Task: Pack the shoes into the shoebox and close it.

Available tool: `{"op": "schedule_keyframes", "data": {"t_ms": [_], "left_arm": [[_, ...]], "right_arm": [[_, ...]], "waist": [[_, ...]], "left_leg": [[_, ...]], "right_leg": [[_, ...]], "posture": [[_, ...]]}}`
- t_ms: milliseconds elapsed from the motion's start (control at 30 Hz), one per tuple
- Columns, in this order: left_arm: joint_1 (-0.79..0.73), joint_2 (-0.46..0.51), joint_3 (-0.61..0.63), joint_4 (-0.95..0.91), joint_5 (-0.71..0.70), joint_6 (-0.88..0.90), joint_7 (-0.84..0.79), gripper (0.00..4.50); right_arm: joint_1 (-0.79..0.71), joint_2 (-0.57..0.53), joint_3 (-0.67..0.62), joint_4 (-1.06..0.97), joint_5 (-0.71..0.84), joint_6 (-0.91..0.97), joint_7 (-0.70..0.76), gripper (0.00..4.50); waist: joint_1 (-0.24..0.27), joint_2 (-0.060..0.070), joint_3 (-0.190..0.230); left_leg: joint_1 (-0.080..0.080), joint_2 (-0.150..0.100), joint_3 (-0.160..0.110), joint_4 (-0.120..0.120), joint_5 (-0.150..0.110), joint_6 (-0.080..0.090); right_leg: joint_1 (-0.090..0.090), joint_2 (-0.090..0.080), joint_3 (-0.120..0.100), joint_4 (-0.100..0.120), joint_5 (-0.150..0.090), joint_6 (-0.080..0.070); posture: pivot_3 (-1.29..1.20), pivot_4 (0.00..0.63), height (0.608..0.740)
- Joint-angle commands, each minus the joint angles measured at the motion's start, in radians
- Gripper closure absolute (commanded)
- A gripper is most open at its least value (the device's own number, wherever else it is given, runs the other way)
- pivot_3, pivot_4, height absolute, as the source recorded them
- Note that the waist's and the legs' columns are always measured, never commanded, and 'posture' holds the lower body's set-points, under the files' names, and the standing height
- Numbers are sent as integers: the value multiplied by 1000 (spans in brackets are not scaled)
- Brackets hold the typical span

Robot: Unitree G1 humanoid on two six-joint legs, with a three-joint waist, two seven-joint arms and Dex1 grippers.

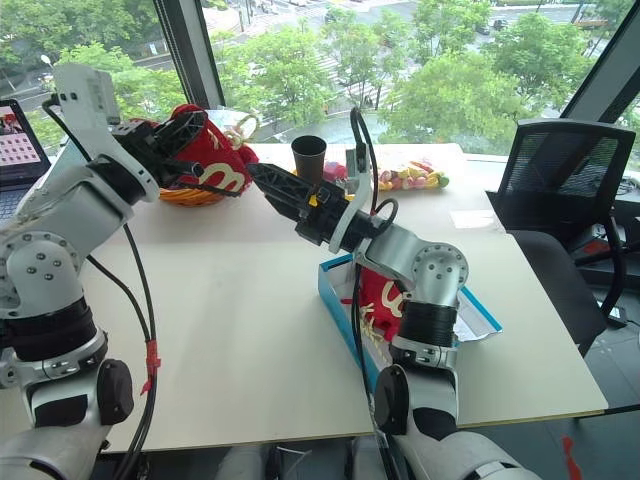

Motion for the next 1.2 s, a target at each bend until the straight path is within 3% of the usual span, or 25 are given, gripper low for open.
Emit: {"op": "schedule_keyframes", "data": {"t_ms": [33,267,767,1200], "left_arm": [[-32,-15,-8,-52,-22,0,23,4473],[-38,-80,-50,-66,-39,0,57,4473],[-75,-91,-61,-55,-54,-6,76,4473],[-42,-133,-51,-119,-149,42,169,4473]], "right_arm": [[-11,-6,-1,-19,56,-42,-11,0],[-40,-27,23,23,27,-109,17,0],[43,-57,54,37,12,-150,26,0],[-65,-34,9,204,-97,-375,49,0]], "waist": [[0,0,0],[0,0,0],[1,0,0],[1,0,0]], "left_leg": [[0,0,0,0,0,0],[0,-1,0,0,0,0],[0,-1,0,0,0,0],[0,-1,0,0,0,0]], "right_leg": [[0,0,0,0,0,0],[0,0,0,-3,0,0],[0,0,0,-5,0,0],[0,0,1,-5,0,0]], "posture": [[0,150,737],[0,150,737],[0,150,737],[0,150,737]]}}
